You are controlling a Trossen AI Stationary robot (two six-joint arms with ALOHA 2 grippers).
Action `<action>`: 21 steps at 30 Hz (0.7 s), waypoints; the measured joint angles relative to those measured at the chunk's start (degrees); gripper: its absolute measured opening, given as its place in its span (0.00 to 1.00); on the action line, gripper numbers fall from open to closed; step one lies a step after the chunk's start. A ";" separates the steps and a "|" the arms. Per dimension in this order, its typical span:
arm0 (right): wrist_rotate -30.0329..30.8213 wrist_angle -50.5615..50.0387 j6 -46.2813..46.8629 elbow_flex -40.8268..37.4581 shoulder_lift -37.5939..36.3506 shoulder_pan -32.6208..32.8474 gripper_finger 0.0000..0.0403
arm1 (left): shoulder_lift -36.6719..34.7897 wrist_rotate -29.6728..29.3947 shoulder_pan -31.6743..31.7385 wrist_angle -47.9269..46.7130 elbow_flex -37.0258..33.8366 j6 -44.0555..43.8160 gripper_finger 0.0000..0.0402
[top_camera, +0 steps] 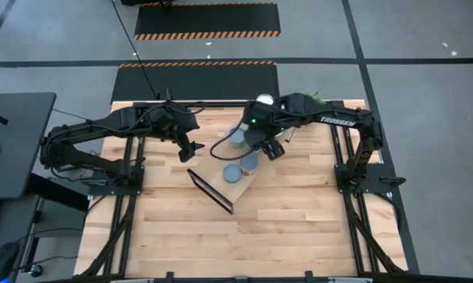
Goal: Pick and place cans onto a shelf
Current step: Adjust the canned goods on the shelf
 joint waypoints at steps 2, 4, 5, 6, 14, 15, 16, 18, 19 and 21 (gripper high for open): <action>0.46 -0.19 0.02 1.57 0.00 0.14 0.77 | 0.00 -0.01 0.03 0.02 0.00 0.00 0.87; 1.43 -0.18 0.24 3.10 0.00 0.30 0.77 | 0.00 0.38 0.03 0.00 0.00 -0.12 0.87; 1.58 -0.19 0.50 3.85 0.00 0.37 0.77 | 0.00 1.38 0.03 0.00 0.00 -0.13 0.87; 1.62 -0.15 0.73 4.56 0.00 0.51 0.77 | 0.00 2.72 0.03 0.00 0.00 -0.13 0.87; 1.81 0.00 2.98 6.94 0.00 3.31 0.77 | 0.00 8.88 -1.29 1.07 0.00 -1.03 0.87; 2.04 0.38 3.00 6.94 0.00 3.73 0.77 | 0.17 9.55 -2.04 1.68 0.00 -1.18 0.87; 2.76 1.03 3.17 6.94 0.00 4.12 0.77 | 0.73 9.99 -3.05 2.49 0.00 -1.31 0.87; 5.24 2.27 3.99 6.96 0.00 4.60 0.77 | 2.12 10.60 -5.34 4.26 -0.05 -1.68 0.87; 6.91 2.46 4.48 6.96 0.00 4.73 0.77 | 2.94 10.84 -6.45 4.81 -0.09 -1.70 0.87; 9.91 2.35 5.99 6.96 -0.02 4.70 0.77 | 4.55 10.95 -8.74 7.70 -0.07 -1.98 0.87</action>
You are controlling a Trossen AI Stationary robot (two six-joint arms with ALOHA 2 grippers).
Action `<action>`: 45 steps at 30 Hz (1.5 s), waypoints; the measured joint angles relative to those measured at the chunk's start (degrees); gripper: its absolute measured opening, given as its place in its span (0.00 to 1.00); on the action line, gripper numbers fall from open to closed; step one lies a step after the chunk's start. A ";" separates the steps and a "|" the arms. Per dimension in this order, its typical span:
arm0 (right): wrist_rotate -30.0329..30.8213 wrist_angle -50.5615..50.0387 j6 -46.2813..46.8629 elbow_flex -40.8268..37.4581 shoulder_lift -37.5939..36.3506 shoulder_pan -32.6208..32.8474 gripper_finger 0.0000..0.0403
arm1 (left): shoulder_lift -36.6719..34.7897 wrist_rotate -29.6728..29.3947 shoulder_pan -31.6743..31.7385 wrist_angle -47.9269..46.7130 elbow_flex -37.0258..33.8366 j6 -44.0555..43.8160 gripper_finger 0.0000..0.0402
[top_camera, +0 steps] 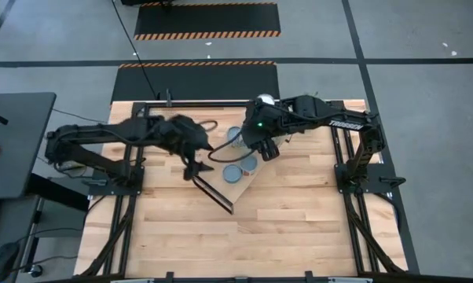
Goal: Pick and place cans onto a shelf
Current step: Adjust the canned goods on the shelf
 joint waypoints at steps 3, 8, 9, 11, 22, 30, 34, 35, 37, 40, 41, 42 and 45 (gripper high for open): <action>0.68 -0.54 3.52 0.00 -0.48 -0.18 0.77 | 2.80 0.02 -2.63 2.77 0.00 -1.57 0.87; -4.88 -1.22 8.60 0.07 -1.48 2.44 0.77 | 5.76 1.39 -5.97 6.69 0.00 -2.78 0.87; -5.88 -1.03 9.43 0.07 -1.64 3.24 0.77 | 6.08 1.28 -6.36 6.05 0.00 -2.70 0.87; -7.84 0.47 11.67 0.07 -1.94 4.85 0.77 | 6.22 0.94 -6.83 4.12 0.00 -2.65 0.87; -12.81 11.80 21.01 -5.20 -1.64 10.22 0.77 | 1.92 0.39 -4.41 -2.22 0.02 -1.38 0.87; -12.14 13.75 20.92 -10.47 -1.53 9.82 0.77 | -1.23 -0.58 -2.08 -2.65 0.11 -1.19 0.87; -11.12 13.64 19.32 -11.53 -1.59 9.39 0.77 | -1.82 -0.68 -1.93 -3.22 0.09 -1.17 0.87; -10.91 12.92 19.20 -11.58 -1.52 9.25 0.77 | -1.77 -0.67 -1.93 -3.51 0.09 -1.17 0.87; -10.90 12.00 19.08 -11.57 -1.54 8.83 0.77 | -1.76 -0.68 -1.93 -3.92 0.07 -1.17 0.87; -10.81 9.78 18.13 -11.56 -1.57 8.22 0.77 | -1.76 -0.67 -1.93 -4.03 0.07 -1.13 0.87; -10.49 9.07 17.66 -11.56 -1.57 8.09 0.77 | -1.76 -0.67 -1.93 -3.98 0.07 -1.12 0.87; -9.87 8.67 17.49 -11.56 -1.57 8.02 0.77 | -1.76 -0.67 -1.93 -3.96 0.07 -1.11 0.87; -9.71 8.61 17.14 -11.56 -1.57 7.34 0.77 | -1.76 -0.67 -1.93 -3.98 0.07 -1.08 0.87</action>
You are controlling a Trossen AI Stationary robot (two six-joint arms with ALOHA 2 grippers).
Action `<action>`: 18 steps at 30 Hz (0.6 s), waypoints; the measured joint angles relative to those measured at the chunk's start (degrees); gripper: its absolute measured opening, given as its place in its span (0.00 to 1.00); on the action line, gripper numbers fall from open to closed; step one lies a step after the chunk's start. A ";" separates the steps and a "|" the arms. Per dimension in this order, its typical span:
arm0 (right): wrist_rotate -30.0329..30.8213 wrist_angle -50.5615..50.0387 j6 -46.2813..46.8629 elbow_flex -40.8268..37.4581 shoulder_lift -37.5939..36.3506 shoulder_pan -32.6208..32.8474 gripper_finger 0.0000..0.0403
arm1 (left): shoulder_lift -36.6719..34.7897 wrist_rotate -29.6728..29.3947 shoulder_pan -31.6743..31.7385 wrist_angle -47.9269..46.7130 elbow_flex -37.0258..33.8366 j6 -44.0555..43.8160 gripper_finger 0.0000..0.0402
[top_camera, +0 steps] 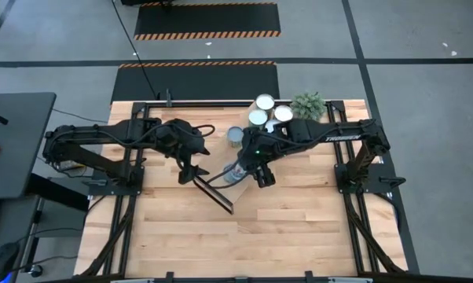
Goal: Pick and place cans onto a shelf
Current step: Adjust the canned goods on the shelf
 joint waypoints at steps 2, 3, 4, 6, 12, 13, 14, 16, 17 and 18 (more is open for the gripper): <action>0.09 -0.03 -0.02 0.00 0.00 -0.49 0.77 | 0.00 0.00 0.00 0.00 0.00 0.04 0.87; 0.09 -0.08 -0.04 0.00 0.00 -0.71 0.77 | 0.00 0.00 0.00 -0.03 0.00 0.11 0.87; 0.16 -0.20 -0.04 0.00 0.00 -0.92 0.77 | 0.00 0.00 0.00 -0.04 0.00 0.11 0.87; 1.50 -0.74 -0.04 0.00 0.00 -1.30 0.77 | 0.00 0.00 0.00 -0.11 0.00 0.11 0.87; 3.02 -4.53 -1.00 0.02 0.00 -1.66 0.77 | 0.00 0.00 0.00 -0.37 0.00 0.13 0.87; 3.10 -4.75 -1.13 0.02 0.00 -1.69 0.77 | 0.00 0.00 0.00 -0.37 0.00 0.23 0.87; 3.40 -4.82 -1.14 0.02 0.00 -1.69 0.77 | 0.00 0.00 0.00 -0.37 0.00 0.43 0.87; 4.48 -4.83 -1.20 0.02 0.00 -1.69 0.77 | 0.00 0.00 0.00 -0.37 0.00 0.56 0.87; 4.97 -4.90 -1.34 0.02 0.00 -1.69 0.77 | 0.00 0.00 0.00 -0.37 0.00 0.56 0.87; 5.56 -5.12 -1.53 0.02 0.00 -1.71 0.77 | 0.00 0.00 0.00 -0.35 0.00 0.57 0.87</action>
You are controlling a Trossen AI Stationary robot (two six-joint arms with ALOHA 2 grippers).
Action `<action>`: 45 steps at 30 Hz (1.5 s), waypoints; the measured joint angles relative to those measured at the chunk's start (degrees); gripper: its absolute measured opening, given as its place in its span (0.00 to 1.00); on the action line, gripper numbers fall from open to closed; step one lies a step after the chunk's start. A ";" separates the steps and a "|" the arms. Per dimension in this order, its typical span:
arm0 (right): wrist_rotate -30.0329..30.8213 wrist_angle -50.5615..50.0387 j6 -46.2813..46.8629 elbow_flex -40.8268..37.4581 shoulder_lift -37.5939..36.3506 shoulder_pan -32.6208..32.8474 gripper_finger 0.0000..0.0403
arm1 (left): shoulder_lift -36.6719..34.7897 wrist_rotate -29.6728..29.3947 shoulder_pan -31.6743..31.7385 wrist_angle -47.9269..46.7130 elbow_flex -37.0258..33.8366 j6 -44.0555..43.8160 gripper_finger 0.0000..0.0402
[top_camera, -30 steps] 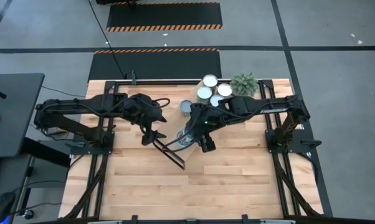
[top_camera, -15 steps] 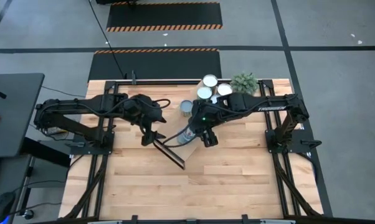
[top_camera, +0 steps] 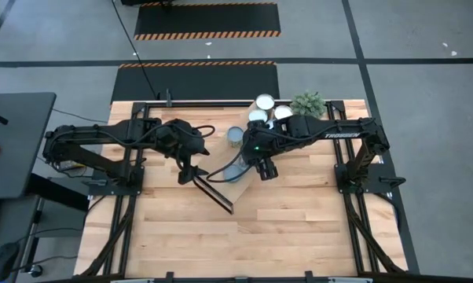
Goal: Pick and place cans onto a shelf
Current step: Adjust the canned goods on the shelf
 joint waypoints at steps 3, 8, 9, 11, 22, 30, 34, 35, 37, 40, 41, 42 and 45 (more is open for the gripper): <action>0.68 -0.67 -0.22 0.00 0.00 -0.08 0.77 | 0.00 0.00 0.00 0.00 0.00 -0.01 0.87; 1.01 -1.42 -1.02 0.00 0.00 -0.09 0.77 | 0.00 0.00 0.00 0.02 0.00 -0.03 0.87; 1.50 -1.41 -1.17 0.00 0.00 -0.09 0.77 | 0.00 0.00 0.00 0.02 0.00 -0.03 0.87; 2.47 -1.77 -1.53 0.02 0.00 -0.09 0.77 | 0.00 0.02 0.00 0.03 0.00 -0.22 0.87; -0.21 -0.98 -2.68 -0.09 0.00 0.00 0.77 | 0.04 0.02 0.00 0.23 0.00 -0.59 0.87; -1.47 0.64 -5.19 -4.37 -0.02 -0.24 0.77 | 0.07 0.02 0.00 0.81 0.00 -0.59 0.87; -0.52 1.06 -5.30 -5.82 0.00 -0.44 0.77 | 0.07 0.02 0.00 0.79 0.00 -0.57 0.87; -1.07 1.36 -5.40 -6.11 0.00 -0.53 0.77 | 0.07 0.02 0.00 0.79 0.00 -0.55 0.87; -1.95 2.36 -5.40 -6.67 0.00 -0.75 0.77 | 0.07 0.02 0.00 0.77 0.00 -0.55 0.87; -3.11 3.50 -4.71 -6.97 -0.02 -0.90 0.79 | 0.07 0.02 0.00 0.75 0.00 -0.55 0.87; -3.48 3.81 -4.36 -7.01 -0.02 -0.90 0.80 | 0.07 0.02 0.00 0.75 0.00 -0.55 0.87; -4.07 4.22 -4.27 -7.04 -0.02 -0.91 0.82 | 0.07 0.02 0.00 0.75 0.00 -0.55 0.87; -4.42 4.46 -4.71 -7.04 -0.02 -1.22 0.88 | 0.07 0.02 0.00 0.72 0.00 -0.55 0.87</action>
